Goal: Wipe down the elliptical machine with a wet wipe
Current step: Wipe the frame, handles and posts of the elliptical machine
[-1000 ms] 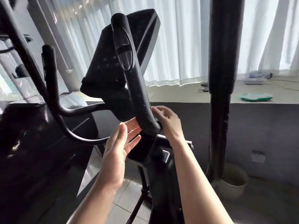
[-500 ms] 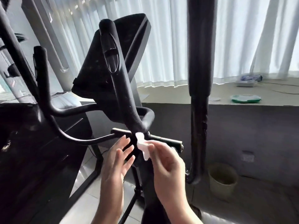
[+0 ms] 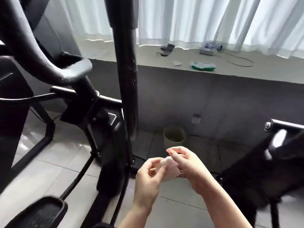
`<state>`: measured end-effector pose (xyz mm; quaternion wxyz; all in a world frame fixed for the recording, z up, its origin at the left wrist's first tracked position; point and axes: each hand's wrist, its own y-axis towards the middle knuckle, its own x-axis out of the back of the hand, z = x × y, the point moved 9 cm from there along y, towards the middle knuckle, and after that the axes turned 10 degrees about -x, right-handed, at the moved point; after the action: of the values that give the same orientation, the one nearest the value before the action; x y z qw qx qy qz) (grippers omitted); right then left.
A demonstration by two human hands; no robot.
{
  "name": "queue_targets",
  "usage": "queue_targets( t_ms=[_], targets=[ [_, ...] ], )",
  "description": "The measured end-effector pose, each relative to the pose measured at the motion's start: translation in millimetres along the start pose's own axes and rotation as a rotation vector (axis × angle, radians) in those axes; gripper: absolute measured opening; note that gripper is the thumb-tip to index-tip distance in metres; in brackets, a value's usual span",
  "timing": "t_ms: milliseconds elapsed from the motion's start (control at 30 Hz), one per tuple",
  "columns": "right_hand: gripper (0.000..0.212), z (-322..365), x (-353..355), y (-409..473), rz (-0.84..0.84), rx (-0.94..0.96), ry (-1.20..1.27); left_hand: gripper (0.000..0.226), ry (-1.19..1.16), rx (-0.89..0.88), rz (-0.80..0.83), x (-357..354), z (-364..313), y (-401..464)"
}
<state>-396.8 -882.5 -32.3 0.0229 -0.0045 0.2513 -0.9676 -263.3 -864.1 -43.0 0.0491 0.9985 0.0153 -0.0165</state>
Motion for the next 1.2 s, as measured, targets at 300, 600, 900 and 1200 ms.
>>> queue_targets(
  t_ms=[300, 600, 900, 1200],
  targets=[
    [0.018, 28.2, 47.7, 111.8, 0.156, -0.061, -0.300, 0.014, -0.045, 0.120, -0.137, -34.7, 50.9, 88.3],
    [0.011, 123.7, 38.9, 241.3, 0.493, -0.018, -0.579, 0.006, 0.042, 0.028, -0.193, -55.5, 50.0, 186.4],
    [0.014, 190.0, -69.5, 298.2, 1.078, 0.152, -0.608, 0.001, 0.149, -0.195, -0.740, 4.4, 15.5, 246.7],
    [0.004, 258.3, -191.1, 303.9, 1.690, 0.165, -0.290, 0.025, 0.179, -0.418, -1.561, 65.0, -39.2, 265.7]
  ],
)
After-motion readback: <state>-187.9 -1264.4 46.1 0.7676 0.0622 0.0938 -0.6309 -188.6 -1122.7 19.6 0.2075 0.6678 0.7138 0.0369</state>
